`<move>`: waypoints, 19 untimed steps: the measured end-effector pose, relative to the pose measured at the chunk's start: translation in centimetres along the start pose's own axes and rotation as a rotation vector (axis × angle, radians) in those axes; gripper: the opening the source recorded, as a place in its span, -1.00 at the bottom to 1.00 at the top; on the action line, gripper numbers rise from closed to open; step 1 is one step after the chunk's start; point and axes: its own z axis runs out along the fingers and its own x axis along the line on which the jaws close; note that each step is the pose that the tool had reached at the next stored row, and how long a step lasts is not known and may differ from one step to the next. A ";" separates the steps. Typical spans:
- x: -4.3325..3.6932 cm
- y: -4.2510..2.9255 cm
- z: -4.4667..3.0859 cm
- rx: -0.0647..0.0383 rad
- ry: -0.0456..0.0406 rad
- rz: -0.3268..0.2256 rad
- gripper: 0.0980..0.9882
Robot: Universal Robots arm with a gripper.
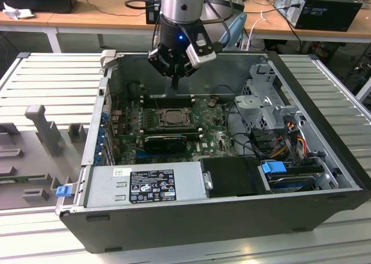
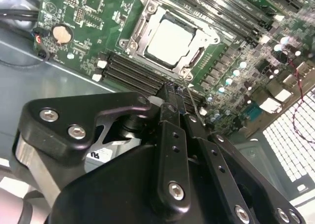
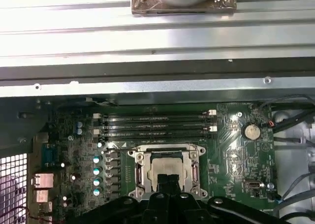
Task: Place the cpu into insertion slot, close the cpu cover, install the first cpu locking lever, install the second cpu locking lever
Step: 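Install the first cpu locking lever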
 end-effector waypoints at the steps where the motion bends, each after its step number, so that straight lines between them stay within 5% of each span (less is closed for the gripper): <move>1: 0.34 -0.02 0.07 -0.002 -0.0057 -0.002 -0.98; 7: 2.66 -0.14 0.48 -0.010 -0.0115 -0.004 -0.98; 14: 6.59 -0.38 1.46 -0.016 -0.0119 -0.005 -0.98; 19: 7.63 -0.36 2.78 -0.017 -0.0115 -0.007 -0.98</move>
